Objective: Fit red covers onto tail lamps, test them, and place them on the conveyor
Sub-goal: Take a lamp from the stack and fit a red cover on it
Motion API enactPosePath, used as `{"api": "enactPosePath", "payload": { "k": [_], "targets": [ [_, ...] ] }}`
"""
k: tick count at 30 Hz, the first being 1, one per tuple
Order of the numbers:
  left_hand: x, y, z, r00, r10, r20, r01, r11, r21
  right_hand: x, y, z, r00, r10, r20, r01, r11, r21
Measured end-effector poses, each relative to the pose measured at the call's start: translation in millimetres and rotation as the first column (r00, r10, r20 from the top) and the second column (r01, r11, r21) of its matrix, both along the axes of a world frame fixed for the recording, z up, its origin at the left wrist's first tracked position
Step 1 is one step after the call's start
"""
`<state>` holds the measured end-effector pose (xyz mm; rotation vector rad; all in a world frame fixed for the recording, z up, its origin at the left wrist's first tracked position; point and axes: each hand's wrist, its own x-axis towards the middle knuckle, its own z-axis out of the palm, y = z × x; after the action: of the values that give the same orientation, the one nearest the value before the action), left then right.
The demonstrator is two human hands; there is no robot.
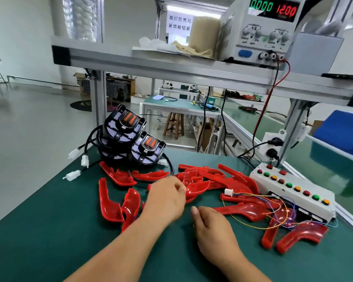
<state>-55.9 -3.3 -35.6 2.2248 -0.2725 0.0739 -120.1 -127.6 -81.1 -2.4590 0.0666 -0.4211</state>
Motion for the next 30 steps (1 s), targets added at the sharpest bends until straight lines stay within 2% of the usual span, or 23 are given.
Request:
{"api": "enactPosePath", "payload": {
  "k": [2, 4, 8, 11, 15, 18, 20, 22, 24, 25, 30],
  "targets": [
    [35.8, 17.1, 11.3, 0.992, 0.122, 0.032, -0.113, 0.975, -0.193, 0.5, -1.0, -1.6, 1.0, -0.008, 0.001, 0.008, 1.0, 0.021],
    [78.8, 41.6, 22.0, 0.957, 0.288, 0.038, -0.261, 0.91, -0.322, 1.1, -1.5, -2.4, 1.0, -0.015, -0.008, 0.015, 0.999, 0.031],
    [155.7, 95.7, 34.8, 0.768, 0.64, 0.033, -0.603, 0.739, -0.301, 4.2, -0.5, -2.3, 0.999, -0.035, -0.029, 0.034, 0.999, -0.006],
    [186.3, 114.3, 38.9, 0.73, 0.683, 0.009, -0.672, 0.72, -0.173, 6.3, 1.0, -2.5, 0.997, -0.056, -0.05, 0.054, 0.998, -0.043],
    [195.2, 118.9, 42.1, 0.752, 0.659, 0.017, -0.659, 0.752, -0.009, 7.7, 0.8, -2.3, 0.996, -0.071, -0.053, 0.068, 0.996, -0.048],
    [190.5, 121.6, 46.4, 0.758, 0.65, 0.053, -0.651, 0.759, -0.008, 6.7, 0.1, -2.4, 0.995, -0.078, -0.057, 0.075, 0.996, -0.058],
    [181.0, 117.4, 49.9, 0.764, 0.644, 0.037, -0.638, 0.764, -0.097, 6.3, -0.3, -1.8, 0.996, -0.072, -0.058, 0.069, 0.996, -0.053],
    [167.3, 106.6, 53.4, 0.793, 0.602, -0.09, -0.595, 0.736, -0.324, 6.2, -0.3, -1.3, 0.996, -0.066, -0.057, 0.063, 0.997, -0.054],
    [143.7, 88.3, 56.8, 0.842, 0.478, -0.249, -0.523, 0.613, -0.593, 5.6, 0.0, -1.0, 0.997, -0.063, -0.045, 0.061, 0.997, -0.054],
    [128.5, 77.7, 58.2, 0.868, 0.406, -0.286, -0.484, 0.562, -0.67, 4.9, -0.3, -0.4, 0.997, -0.059, -0.041, 0.057, 0.997, -0.051],
    [36.3, 21.8, 46.8, 0.948, 0.064, -0.312, -0.306, 0.448, -0.84, 2.0, -2.5, 1.6, 1.0, -0.018, -0.016, 0.019, 1.0, 0.022]
  ]
}}
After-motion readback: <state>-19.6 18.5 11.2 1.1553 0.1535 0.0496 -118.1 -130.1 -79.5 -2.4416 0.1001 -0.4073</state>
